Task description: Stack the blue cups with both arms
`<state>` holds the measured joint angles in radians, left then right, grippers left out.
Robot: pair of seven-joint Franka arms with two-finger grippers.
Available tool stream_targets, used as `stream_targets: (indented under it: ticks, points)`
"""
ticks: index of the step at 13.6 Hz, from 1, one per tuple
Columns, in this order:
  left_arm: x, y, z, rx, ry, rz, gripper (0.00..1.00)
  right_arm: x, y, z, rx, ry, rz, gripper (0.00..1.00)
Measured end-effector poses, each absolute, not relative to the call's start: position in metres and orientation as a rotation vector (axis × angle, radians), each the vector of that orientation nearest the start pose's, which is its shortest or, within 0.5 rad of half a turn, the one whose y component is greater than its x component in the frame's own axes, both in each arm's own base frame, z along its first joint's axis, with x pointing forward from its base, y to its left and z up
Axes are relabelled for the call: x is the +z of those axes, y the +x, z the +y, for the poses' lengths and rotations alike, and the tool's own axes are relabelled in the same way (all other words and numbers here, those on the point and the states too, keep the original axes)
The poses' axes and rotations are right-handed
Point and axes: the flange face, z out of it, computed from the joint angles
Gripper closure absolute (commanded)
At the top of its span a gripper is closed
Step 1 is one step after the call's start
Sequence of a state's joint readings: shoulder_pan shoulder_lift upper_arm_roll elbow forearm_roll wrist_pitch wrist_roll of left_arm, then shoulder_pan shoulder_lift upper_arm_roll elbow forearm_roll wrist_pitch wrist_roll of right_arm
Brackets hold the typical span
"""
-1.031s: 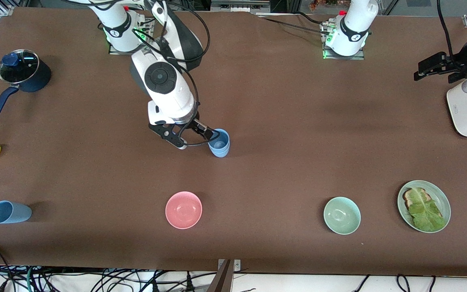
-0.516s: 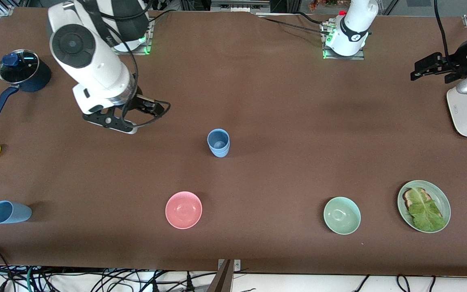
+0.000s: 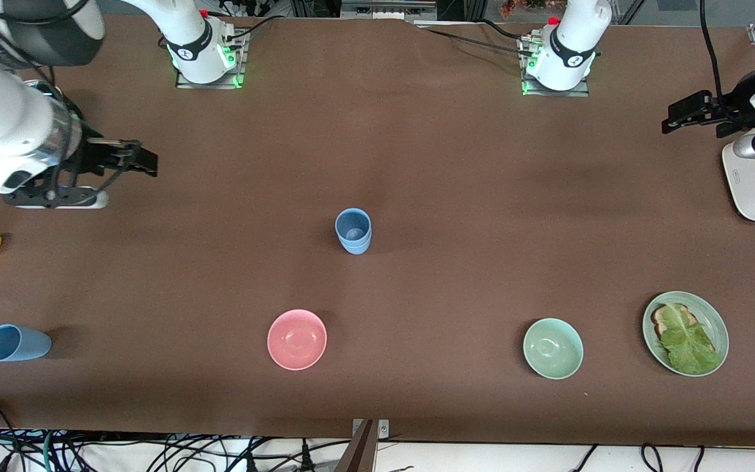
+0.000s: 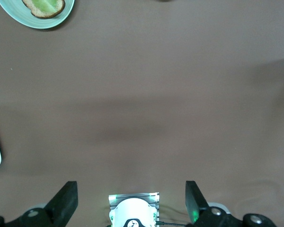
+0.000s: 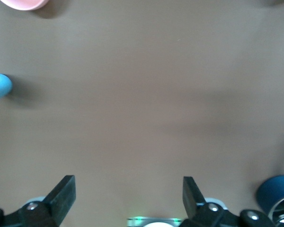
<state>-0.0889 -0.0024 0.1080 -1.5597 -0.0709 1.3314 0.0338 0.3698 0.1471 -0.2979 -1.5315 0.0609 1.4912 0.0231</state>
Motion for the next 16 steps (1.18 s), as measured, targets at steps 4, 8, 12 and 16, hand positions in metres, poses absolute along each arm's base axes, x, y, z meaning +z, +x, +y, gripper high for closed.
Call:
stream_targets:
  ticks: [4, 8, 12, 16]
  points:
    - [0.613, 0.526, 0.001, 0.360, -3.198, 0.038, 0.00, 0.570, 0.578, 0.004, 0.243, -3.079, -0.136, 0.00]
    - [0.613, 0.526, 0.001, 0.359, -3.198, 0.038, 0.00, 0.592, 0.554, 0.023, 0.181, -3.105, -0.117, 0.00]
    - [0.613, 0.527, 0.002, 0.358, -3.198, 0.036, 0.00, 0.579, 0.540, 0.015, 0.128, -3.113, -0.095, 0.00]
    - [0.613, 0.527, 0.003, 0.355, -3.181, 0.034, 0.00, 0.579, 0.540, 0.010, 0.122, -3.115, -0.082, 0.00]
